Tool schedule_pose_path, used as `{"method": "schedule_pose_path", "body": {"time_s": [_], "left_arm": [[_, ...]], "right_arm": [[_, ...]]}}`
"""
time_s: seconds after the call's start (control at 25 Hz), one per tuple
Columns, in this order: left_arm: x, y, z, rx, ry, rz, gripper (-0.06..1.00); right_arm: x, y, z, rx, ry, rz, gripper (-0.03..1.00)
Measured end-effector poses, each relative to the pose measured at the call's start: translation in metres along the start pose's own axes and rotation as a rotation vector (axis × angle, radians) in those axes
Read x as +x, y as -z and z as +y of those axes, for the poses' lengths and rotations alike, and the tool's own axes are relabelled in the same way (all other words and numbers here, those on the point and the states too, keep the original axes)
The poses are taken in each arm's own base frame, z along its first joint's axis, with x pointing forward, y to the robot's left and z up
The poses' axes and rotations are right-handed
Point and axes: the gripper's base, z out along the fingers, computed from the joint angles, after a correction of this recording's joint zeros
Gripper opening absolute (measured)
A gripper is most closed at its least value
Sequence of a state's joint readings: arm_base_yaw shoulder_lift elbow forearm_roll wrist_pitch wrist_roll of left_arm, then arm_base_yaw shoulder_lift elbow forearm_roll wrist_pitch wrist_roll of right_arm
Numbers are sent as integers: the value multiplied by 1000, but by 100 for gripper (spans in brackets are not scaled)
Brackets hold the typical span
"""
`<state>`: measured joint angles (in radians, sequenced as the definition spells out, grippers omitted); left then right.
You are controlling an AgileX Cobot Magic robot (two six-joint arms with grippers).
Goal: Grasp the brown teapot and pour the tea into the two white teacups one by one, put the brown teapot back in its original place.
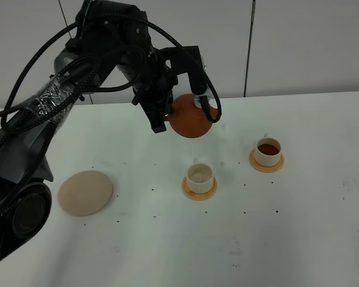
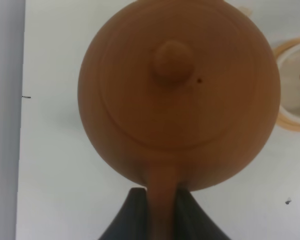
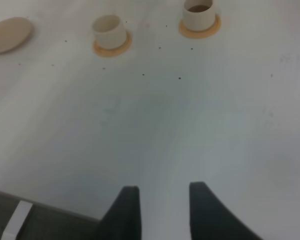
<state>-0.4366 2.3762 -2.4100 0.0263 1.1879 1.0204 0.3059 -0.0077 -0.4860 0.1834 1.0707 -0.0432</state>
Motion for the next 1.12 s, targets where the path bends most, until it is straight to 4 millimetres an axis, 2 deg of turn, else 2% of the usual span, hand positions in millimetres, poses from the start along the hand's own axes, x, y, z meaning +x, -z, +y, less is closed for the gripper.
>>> {"method": "schedule_pose_path", "body": {"time_s": [0.24,0.52,1.12], "left_arm": [[18,-1,10,37,78,-56,17],[38,-17,10,97,120,-32,17],[46,-22,10,105,108,-2,17]], "right_arm": [[0,0,0,-1,-1,0,24],[0,0,0,-5,-3,0,24],[0,0,3,-36,-20,-2,24]]}}
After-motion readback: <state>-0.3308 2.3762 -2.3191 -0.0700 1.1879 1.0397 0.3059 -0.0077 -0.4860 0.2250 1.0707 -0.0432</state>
